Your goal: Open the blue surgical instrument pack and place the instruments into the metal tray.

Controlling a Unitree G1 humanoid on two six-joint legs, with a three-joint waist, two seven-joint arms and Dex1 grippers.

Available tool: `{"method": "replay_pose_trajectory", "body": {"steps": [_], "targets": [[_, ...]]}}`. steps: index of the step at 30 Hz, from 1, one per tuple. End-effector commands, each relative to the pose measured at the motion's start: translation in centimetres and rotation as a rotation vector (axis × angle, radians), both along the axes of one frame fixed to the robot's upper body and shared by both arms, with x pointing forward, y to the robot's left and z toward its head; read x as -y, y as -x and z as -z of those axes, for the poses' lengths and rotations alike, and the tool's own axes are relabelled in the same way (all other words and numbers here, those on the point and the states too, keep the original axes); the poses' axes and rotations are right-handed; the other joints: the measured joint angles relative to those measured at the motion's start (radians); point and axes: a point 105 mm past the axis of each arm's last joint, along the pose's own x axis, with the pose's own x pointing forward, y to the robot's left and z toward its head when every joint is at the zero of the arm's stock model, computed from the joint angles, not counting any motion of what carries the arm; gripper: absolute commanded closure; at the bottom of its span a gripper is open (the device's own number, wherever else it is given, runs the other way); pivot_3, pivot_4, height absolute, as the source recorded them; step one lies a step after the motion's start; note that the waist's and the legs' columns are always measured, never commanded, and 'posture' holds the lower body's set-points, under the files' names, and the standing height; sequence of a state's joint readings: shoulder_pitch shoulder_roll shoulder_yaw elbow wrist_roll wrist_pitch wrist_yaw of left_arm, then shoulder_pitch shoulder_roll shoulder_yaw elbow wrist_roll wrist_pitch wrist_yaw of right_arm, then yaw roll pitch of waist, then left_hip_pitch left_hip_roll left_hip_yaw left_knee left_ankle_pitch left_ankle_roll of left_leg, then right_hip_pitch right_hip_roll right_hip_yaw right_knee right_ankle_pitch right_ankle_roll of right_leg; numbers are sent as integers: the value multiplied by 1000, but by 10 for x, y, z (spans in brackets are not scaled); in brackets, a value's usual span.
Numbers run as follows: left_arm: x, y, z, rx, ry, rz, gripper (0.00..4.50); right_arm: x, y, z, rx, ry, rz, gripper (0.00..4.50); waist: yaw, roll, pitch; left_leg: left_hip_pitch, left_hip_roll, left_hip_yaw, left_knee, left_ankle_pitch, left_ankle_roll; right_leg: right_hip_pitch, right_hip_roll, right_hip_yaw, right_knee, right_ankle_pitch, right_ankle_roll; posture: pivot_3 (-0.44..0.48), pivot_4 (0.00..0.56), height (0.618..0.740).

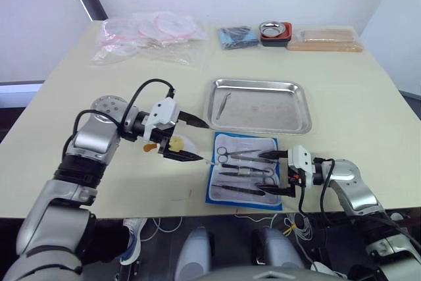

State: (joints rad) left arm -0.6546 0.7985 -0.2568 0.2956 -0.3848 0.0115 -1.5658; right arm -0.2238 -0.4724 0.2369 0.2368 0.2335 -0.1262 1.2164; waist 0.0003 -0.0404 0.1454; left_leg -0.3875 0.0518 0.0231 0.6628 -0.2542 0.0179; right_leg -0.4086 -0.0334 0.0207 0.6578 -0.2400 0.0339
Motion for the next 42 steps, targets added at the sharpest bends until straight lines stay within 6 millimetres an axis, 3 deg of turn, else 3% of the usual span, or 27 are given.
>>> {"method": "replay_pose_trajectory", "body": {"steps": [1,6,20,30,38,42], "targets": [[8,-6,-1,25,-16,20,26,18,22,50,-189,160,-1,0,3,0,0,0,0,0,0,0,0,0,0,0,0,0,0,0,150,740],[29,-18,7,16,12,-11,26,20,22,53,-194,183,-9,0,12,0,-1,1,-1,-1,1,0,0,1,0,1,0,0,0,0,150,740],[52,-45,32,17,-11,-102,26,16,19,51,-189,171,-7,0,10,0,0,2,-1,-1,1,0,0,2,1,2,0,0,0,0,150,740],[65,-42,49,11,-32,-52,26,14,22,52,-190,160,9,0,9,0,-1,2,-1,-1,1,0,0,3,1,1,0,1,-1,0,150,740],[64,-40,44,8,-12,-40,26,14,23,52,-192,150,21,0,8,0,-1,2,-1,-2,1,0,0,3,1,1,0,1,-1,0,150,740],[64,-39,38,1,11,-31,1098,13,23,53,-194,144,23,0,7,0,-1,2,-1,-2,1,0,0,3,1,1,0,1,-1,0,150,740]]}}
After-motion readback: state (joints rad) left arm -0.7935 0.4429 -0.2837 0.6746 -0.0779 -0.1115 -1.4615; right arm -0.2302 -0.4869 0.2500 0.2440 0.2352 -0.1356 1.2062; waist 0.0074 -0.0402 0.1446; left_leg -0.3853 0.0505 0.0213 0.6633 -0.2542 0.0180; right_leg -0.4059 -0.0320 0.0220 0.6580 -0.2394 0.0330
